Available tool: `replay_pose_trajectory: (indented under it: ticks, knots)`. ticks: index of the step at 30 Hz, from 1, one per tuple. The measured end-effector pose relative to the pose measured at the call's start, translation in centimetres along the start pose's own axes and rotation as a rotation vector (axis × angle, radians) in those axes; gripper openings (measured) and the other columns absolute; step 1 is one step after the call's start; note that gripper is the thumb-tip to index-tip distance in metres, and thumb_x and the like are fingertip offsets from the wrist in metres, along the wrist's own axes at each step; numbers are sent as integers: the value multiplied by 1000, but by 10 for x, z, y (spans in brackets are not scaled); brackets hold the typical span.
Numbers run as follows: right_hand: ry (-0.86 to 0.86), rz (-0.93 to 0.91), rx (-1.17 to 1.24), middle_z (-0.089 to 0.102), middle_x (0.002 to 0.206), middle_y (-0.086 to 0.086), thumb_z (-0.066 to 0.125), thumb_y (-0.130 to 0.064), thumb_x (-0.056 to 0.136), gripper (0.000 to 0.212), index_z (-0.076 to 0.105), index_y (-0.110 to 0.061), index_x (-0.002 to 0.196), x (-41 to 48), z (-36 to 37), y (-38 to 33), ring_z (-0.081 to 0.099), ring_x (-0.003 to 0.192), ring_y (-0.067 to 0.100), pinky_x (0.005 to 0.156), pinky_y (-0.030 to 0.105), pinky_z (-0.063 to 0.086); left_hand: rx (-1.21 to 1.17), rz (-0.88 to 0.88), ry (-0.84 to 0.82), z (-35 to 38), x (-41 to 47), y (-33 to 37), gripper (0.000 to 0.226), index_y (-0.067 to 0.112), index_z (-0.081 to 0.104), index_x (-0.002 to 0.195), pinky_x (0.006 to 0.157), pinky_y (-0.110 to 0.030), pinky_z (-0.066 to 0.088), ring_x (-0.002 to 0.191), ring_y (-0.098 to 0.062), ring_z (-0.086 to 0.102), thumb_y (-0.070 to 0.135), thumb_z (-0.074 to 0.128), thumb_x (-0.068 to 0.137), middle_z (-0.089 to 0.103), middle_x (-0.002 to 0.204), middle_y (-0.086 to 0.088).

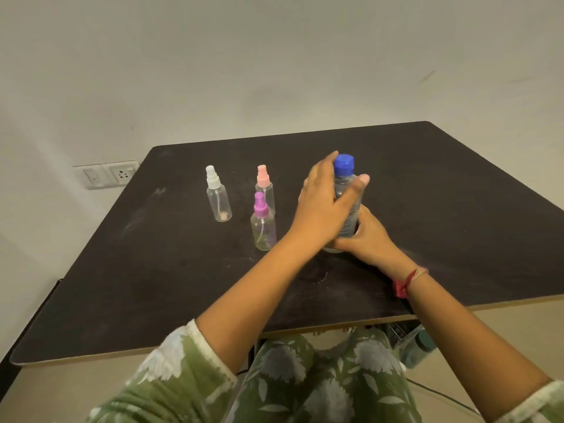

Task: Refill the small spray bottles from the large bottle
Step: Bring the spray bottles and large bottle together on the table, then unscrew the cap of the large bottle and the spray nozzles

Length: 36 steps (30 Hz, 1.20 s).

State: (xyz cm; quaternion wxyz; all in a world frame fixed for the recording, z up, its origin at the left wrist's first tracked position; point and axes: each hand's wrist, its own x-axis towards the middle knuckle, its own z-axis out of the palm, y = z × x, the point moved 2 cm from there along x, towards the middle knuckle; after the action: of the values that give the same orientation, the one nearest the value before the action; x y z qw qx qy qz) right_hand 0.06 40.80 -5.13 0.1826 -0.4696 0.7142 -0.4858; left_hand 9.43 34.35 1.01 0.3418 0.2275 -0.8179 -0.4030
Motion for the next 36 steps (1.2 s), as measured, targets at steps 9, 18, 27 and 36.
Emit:
replay_pose_trajectory:
  ticks: [9, 18, 27, 36]
  knots:
    - [61, 23, -53, 62, 112, -7, 70, -52, 45, 73, 49, -34, 113, -3, 4, 5, 62, 100, 7, 85, 36, 53, -154, -65, 65, 7, -16, -24, 77, 24, 37, 137, 97, -29, 48, 116, -12, 55, 35, 81, 74, 54, 129, 3]
    - [-370, 99, -263, 67, 110, -1, 81, -20, 68, 50, 58, -21, 112, 0, -38, -24, 65, 96, 10, 92, 42, 52, -169, -28, 51, 1, -16, -31, 65, 30, 38, 125, 88, -14, 45, 110, -5, 54, 35, 80, 76, 54, 123, 8]
    - [88, -124, -868, 61, 73, 5, 43, -75, 79, 66, 59, -11, 76, 10, -58, -151, 56, 71, 23, 63, 35, 43, -201, -5, 56, 2, -15, -31, 60, 33, 37, 118, 83, -7, 43, 104, 1, 57, 32, 80, 76, 58, 119, 6]
    - [-145, -119, -892, 59, 86, 2, 73, -26, 77, 19, 60, -16, 86, 32, -49, -155, 55, 81, 20, 55, 25, 38, -194, -7, 27, 1, -15, -32, 60, 34, 36, 120, 84, -13, 47, 106, -3, 57, 35, 79, 77, 56, 121, 7]
